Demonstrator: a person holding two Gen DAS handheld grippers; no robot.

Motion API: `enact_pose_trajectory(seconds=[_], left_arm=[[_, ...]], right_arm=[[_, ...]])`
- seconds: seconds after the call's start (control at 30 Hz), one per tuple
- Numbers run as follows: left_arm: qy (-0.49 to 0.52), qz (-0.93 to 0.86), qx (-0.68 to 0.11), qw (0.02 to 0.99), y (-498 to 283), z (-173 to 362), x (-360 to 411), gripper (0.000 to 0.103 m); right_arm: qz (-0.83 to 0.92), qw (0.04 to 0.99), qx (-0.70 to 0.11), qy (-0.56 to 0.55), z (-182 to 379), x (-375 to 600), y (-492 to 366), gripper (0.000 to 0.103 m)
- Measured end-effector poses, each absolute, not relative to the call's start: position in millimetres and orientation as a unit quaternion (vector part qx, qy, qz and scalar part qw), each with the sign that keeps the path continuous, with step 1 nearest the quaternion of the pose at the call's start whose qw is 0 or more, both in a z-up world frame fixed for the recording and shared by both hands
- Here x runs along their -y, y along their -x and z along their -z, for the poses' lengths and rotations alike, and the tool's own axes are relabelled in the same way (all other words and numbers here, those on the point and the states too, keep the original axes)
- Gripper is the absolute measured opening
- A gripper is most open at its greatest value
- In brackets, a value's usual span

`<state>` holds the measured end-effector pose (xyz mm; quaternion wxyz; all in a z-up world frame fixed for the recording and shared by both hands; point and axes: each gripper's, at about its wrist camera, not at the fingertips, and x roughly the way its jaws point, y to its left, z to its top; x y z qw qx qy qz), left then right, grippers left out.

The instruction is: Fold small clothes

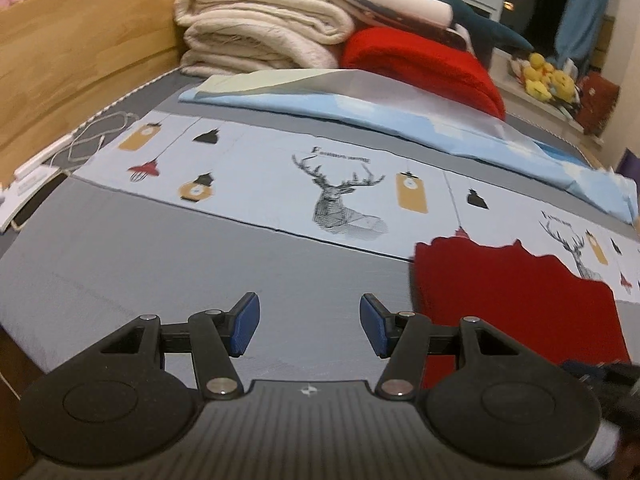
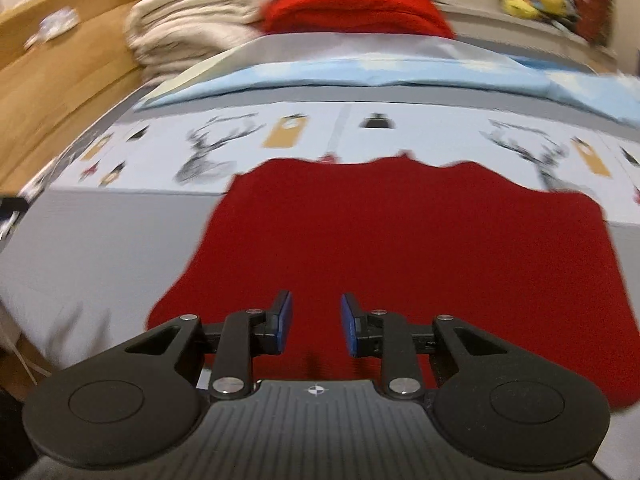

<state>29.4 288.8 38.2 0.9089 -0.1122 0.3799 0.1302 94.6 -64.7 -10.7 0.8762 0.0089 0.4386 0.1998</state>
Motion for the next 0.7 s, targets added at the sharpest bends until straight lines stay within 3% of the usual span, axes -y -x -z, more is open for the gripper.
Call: enact_pose_trajectory(seconds=[0.5, 0.7], left_arm=[[0.15, -0.146, -0.388, 0.898, -24.4, -35.6, -315.5, 0.061], [0.154, -0.15, -0.39, 0.895, -24.3, -34.8, -319.9, 0.061]], right_arm=[[-0.353, 0.829, -0.41, 0.141, 57.8, -78.9, -61.2, 0.048], [-0.338, 0.811, -0.416, 0.235, 87.2, -100.5, -55.0, 0.05]])
